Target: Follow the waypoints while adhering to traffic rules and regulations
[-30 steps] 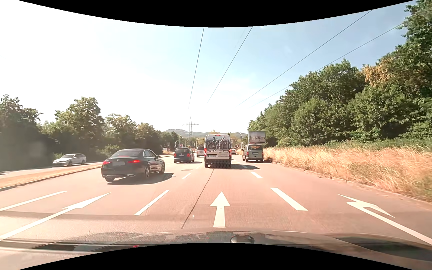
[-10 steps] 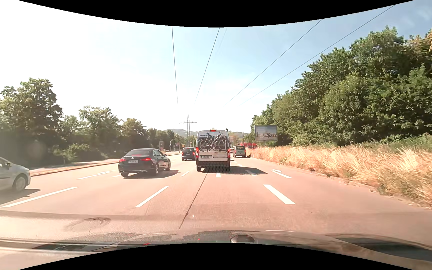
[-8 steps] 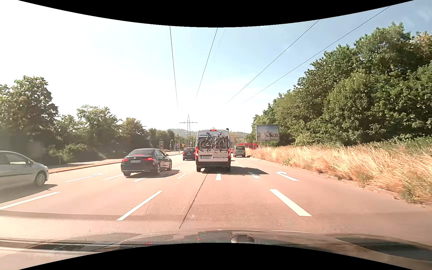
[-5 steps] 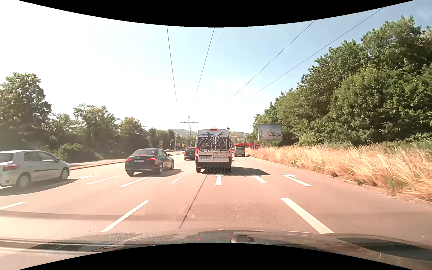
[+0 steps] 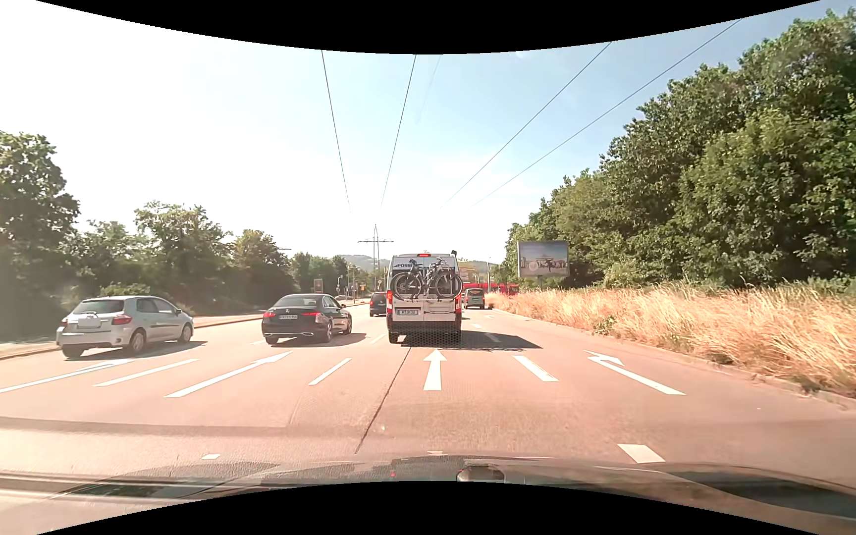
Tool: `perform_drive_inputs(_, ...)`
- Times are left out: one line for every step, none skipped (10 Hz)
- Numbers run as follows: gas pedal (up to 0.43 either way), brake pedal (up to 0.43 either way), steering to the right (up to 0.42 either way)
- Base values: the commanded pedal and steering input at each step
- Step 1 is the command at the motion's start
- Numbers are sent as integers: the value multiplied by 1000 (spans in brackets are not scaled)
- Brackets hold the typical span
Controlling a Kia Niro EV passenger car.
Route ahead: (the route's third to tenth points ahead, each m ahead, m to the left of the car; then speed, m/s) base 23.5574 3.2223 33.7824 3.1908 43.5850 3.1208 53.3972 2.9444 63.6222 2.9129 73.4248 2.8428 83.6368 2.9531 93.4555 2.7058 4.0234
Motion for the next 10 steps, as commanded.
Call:
perform_drive_inputs(0,140,-11)
perform_drive_inputs(0,134,-11)
perform_drive_inputs(0,134,-11)
perform_drive_inputs(0,128,-11)
perform_drive_inputs(0,122,-11)
perform_drive_inputs(0,110,-11)
perform_drive_inputs(0,98,-11)
perform_drive_inputs(0,91,-11)
perform_drive_inputs(0,91,-11)
perform_drive_inputs(0,91,-11)
